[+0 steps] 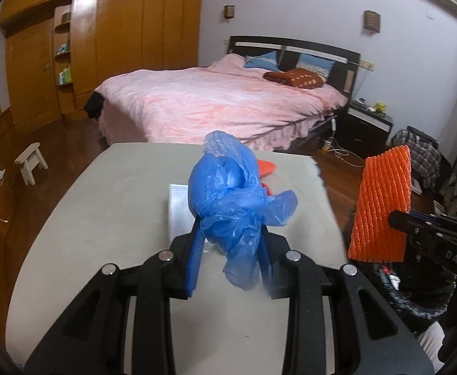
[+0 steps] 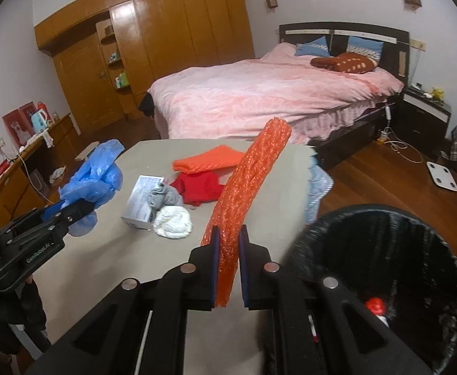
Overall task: Collect trash
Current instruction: 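Grasp the blue plastic bag with the left gripper while the right gripper holds the orange sleeve, then drop the blue bag and orange sleeve into the bin with both grippers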
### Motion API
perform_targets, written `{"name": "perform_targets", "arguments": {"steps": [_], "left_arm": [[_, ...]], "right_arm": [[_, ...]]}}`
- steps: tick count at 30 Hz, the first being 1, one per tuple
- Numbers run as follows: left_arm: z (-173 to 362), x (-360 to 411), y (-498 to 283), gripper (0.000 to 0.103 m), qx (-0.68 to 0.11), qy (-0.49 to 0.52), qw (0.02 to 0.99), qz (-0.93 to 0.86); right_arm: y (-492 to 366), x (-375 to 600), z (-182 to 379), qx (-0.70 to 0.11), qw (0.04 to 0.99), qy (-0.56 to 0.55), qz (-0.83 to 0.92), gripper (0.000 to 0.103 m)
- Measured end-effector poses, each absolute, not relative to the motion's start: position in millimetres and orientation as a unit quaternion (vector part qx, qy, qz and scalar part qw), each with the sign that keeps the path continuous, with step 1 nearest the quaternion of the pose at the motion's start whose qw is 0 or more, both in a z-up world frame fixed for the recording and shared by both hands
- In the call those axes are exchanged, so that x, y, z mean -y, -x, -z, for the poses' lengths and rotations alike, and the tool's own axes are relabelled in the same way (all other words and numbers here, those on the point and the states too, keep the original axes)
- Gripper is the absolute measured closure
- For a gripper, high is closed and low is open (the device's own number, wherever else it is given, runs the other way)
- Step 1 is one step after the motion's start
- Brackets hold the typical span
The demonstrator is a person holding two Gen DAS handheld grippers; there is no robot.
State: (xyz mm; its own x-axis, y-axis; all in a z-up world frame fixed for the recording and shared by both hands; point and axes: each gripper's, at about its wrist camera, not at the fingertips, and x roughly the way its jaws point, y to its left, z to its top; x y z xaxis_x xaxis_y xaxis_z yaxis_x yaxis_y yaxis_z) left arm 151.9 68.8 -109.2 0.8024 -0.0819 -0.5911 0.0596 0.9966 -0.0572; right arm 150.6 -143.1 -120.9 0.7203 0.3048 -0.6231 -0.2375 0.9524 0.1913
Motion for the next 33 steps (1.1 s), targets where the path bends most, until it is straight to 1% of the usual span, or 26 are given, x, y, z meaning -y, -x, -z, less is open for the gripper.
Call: {"name": "perform_targets", "arguments": {"steps": [8,20,27,33], "left_arm": [[108,-26,-138,0.072,-0.309,0.011,0.948,0.081],[107,38,-136,0.072,-0.305,-0.008,0.941,0.147],[111,88,-142,0.072,-0.303,-0.028,0.931,0.199],[125,133,-151,0.072,-0.307,-0.046,0.919,0.244]], "right_arm": [[-126,186,120,-0.343,0.931,-0.056,-0.107,0.091],[-101,245,119,-0.335,0.938,-0.076,-0.046,0.091],[-91,281,130,-0.343,0.935,-0.086,-0.006,0.091],[-88,309,144,-0.355,0.930,-0.094,0.024,0.091]]}}
